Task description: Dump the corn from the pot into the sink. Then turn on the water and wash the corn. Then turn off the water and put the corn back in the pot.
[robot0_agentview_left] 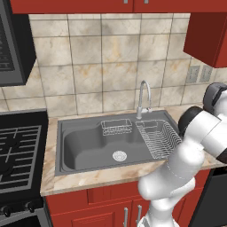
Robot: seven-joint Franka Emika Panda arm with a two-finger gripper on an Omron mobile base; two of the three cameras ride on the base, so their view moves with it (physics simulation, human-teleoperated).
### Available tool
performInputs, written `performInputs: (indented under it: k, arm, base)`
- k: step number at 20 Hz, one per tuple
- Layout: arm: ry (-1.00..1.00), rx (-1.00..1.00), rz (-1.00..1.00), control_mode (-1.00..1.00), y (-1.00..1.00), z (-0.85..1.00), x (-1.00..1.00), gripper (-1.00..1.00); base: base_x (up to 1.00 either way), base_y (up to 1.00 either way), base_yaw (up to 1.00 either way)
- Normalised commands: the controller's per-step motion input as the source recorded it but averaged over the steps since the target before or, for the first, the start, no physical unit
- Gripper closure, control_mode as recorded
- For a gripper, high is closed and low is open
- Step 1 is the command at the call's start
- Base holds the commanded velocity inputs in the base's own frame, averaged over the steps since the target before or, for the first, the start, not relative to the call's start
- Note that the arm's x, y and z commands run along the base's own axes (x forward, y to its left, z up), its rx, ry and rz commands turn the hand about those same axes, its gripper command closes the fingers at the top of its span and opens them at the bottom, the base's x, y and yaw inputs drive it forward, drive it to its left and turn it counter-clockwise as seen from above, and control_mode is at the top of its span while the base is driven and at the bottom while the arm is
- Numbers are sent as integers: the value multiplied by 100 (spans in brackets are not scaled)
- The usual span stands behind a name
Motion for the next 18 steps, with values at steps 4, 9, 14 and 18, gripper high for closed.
performInputs:
  k: [4,9,14,18]
  arm:
    - [9,10,0,-100,-39,-28,1,100]
    - [1,2,0,-100,-9,-3,2,100]
    - [1,0,0,-100,0,0,0,100]
    - [1,0,0,-100,0,0,12,100]
  base:
    - [0,0,0]
    - [0,0,0]
    - [0,0,0]
    - [0,0,0]
